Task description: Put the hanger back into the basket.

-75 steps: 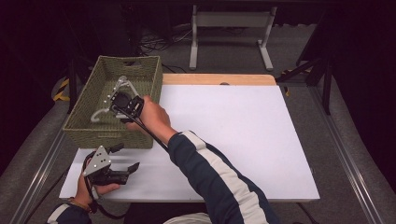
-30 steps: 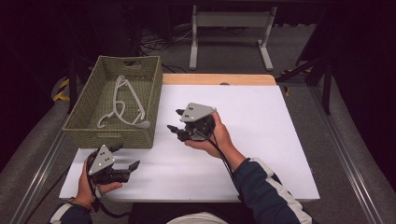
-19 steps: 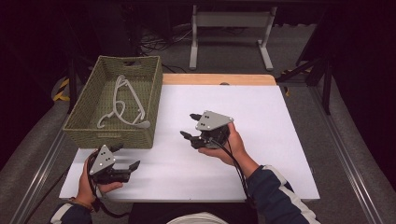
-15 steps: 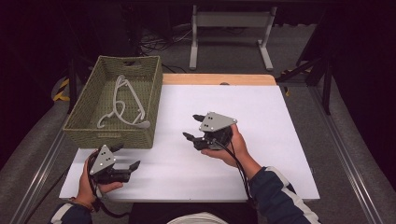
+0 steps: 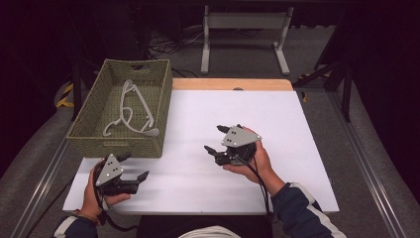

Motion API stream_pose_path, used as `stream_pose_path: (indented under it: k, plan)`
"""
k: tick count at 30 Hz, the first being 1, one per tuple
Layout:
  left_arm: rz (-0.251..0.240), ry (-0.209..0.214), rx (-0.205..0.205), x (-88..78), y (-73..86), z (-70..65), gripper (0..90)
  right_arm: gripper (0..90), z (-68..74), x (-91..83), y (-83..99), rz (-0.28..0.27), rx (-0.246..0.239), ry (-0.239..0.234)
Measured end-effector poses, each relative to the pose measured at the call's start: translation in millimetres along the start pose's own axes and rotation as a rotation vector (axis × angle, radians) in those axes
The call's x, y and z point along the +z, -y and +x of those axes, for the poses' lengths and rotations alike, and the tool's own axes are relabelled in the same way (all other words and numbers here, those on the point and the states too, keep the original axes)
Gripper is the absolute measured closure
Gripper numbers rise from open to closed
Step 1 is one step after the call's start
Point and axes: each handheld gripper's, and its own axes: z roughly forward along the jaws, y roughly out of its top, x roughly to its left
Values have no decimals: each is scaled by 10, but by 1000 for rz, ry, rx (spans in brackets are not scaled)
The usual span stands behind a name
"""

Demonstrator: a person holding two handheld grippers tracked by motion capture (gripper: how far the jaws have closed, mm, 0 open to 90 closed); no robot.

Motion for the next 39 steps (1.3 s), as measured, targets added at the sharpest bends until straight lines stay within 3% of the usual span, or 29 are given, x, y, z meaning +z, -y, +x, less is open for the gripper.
stream_pose_path:
  k: [11,39]
  plan:
    - [2,-3,14,-2,-4,-5,133,264,-72,-181,190,10,17,31]
    - [5,-3,9,3,-4,-13,138,254,-154,-435,492,43,34,89]
